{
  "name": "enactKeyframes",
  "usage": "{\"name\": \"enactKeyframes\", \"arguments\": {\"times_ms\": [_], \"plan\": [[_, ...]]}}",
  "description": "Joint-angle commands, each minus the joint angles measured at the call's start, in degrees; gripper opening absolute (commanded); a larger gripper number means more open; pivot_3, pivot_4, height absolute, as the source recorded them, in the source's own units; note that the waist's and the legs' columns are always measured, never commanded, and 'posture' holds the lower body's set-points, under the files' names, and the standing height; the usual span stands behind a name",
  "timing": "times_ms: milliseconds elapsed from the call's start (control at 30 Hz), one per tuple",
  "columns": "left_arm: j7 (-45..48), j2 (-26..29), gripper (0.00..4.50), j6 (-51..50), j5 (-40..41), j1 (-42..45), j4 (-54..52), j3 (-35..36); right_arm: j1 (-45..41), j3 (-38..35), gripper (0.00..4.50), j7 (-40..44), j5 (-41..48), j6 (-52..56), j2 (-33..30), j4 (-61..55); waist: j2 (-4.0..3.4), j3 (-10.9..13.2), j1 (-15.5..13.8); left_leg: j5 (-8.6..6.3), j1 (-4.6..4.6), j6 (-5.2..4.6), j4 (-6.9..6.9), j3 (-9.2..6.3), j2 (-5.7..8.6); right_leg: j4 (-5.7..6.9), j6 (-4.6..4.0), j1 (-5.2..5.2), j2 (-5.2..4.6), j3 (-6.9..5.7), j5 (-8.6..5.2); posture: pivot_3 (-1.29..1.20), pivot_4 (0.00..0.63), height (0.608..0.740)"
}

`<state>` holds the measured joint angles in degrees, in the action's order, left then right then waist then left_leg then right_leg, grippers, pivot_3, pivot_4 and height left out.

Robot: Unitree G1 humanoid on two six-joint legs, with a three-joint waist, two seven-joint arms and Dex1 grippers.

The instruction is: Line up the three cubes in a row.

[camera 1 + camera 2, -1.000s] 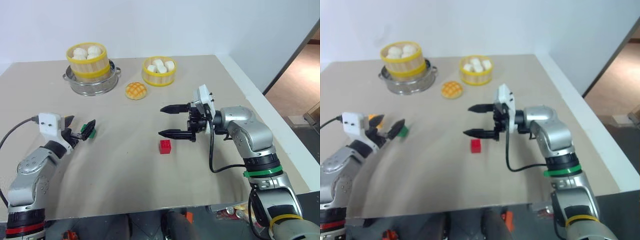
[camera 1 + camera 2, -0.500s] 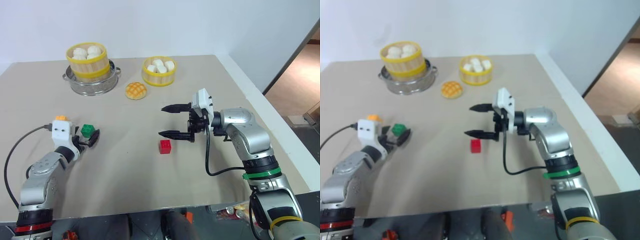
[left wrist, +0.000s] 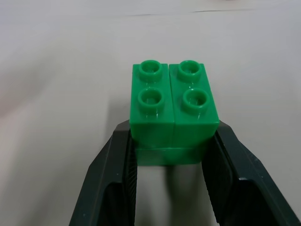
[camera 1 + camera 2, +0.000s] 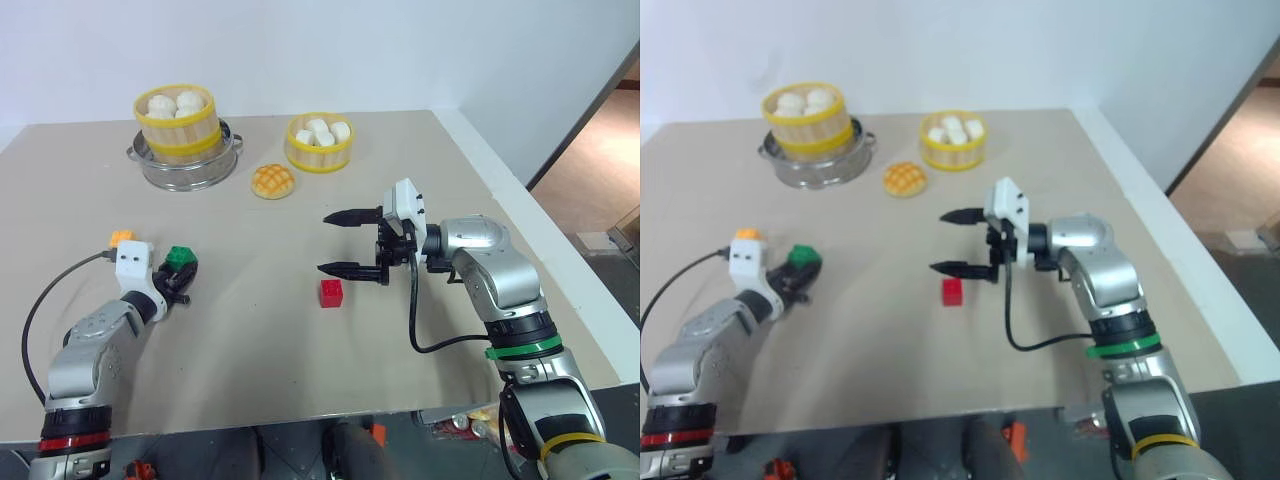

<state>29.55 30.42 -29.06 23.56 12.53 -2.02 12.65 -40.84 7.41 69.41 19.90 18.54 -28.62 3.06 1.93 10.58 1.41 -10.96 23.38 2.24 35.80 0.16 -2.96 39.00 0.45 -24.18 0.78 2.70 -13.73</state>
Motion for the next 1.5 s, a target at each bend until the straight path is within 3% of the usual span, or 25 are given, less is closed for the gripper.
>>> {"name": "enactKeyframes", "arguments": {"times_ms": [33,233,600,1500], "plan": [[13.19,4.64,1.32,6.13,0.20,0.58,-2.31,-3.83,-0.64,-0.49,4.50,0.06,0.13,-0.94,-0.57,-0.32,0.00,0.00,0.01,0.00,0.00,0.00,-0.02,0.02,0.00,-0.01,-0.01,-0.02,0.00,0.01,-0.01,0.00,0.150,0.740],[28.94,9.26,1.32,13.08,-2.68,4.30,-1.24,-12.90,-2.14,-0.23,4.50,0.92,-0.76,-2.29,-0.70,2.38,0.00,0.00,-0.02,0.00,0.02,0.00,-0.10,0.05,0.01,-0.04,-0.01,-0.05,-0.04,0.01,-0.06,0.00,0.150,0.740],[38.76,2.36,1.32,19.46,-7.83,16.14,9.84,-24.45,-1.23,-0.85,4.50,0.81,-1.20,-2.46,-1.63,2.58,0.00,0.00,-0.02,-0.02,0.10,-0.03,-0.07,0.05,0.01,-0.03,0.04,-0.09,0.01,0.04,-0.09,0.00,0.150,0.740],[40.28,2.73,1.32,16.95,-8.71,14.27,7.25,-24.54,0.36,-0.42,4.50,0.20,-1.23,-2.03,-2.82,1.49,-0.01,0.00,0.29,-0.02,0.08,-0.04,-0.04,0.04,0.01,0.00,0.04,-0.09,0.02,0.07,-0.08,0.00,0.150,0.740]]}}
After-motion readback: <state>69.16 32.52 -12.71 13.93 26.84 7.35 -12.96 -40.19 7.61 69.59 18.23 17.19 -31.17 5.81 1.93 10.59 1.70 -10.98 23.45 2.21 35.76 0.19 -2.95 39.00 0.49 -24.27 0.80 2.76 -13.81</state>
